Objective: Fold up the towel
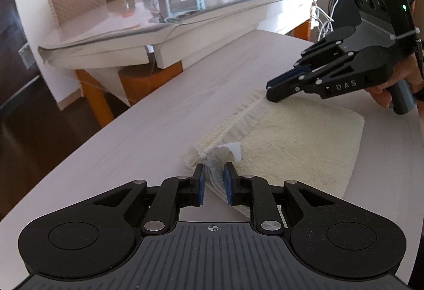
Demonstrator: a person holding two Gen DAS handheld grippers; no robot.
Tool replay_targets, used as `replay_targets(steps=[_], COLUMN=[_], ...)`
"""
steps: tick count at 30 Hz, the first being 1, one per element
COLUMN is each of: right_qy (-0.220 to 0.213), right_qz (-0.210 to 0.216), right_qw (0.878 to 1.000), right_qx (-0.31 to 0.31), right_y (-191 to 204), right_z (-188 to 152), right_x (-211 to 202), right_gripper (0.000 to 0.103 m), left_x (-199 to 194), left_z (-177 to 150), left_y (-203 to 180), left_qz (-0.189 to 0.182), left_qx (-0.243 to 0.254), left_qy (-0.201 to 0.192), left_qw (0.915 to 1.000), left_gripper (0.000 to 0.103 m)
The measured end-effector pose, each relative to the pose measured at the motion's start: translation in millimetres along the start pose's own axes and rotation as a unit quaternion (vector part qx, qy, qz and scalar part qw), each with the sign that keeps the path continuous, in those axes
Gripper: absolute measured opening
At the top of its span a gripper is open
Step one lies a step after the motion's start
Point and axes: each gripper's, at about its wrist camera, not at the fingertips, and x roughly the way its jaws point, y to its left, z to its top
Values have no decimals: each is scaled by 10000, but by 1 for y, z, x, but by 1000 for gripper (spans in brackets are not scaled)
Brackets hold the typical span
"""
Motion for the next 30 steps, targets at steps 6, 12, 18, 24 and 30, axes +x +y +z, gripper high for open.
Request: replay_targets(steps=[6,12,18,24,30], right_qy=[13,18,35,67,-224], right_qz=[-78,-135,-158,-223,-232], right_qw=[9999,9998,9998,9996,9988], right_qx=[-111,-135,-138,-148,358], right_y=[5,7,7,7,-2], right_z=[0,1,2,4,8], right_x=[2,5,8,11,-9], right_gripper=[15,15,15,19,28], left_x=[0,0,0,1,0], left_z=[1,2,1,1,-1], left_y=[-3,-5,-5,-6,-5], left_qz=[85,150,173,197,311], left_qx=[-63,-101,-132,-144,-219], left_qy=[23,47,46,41,-2], left_qw=[9999,9998,9998,9997,9993], left_gripper=[19,19,19,20,32])
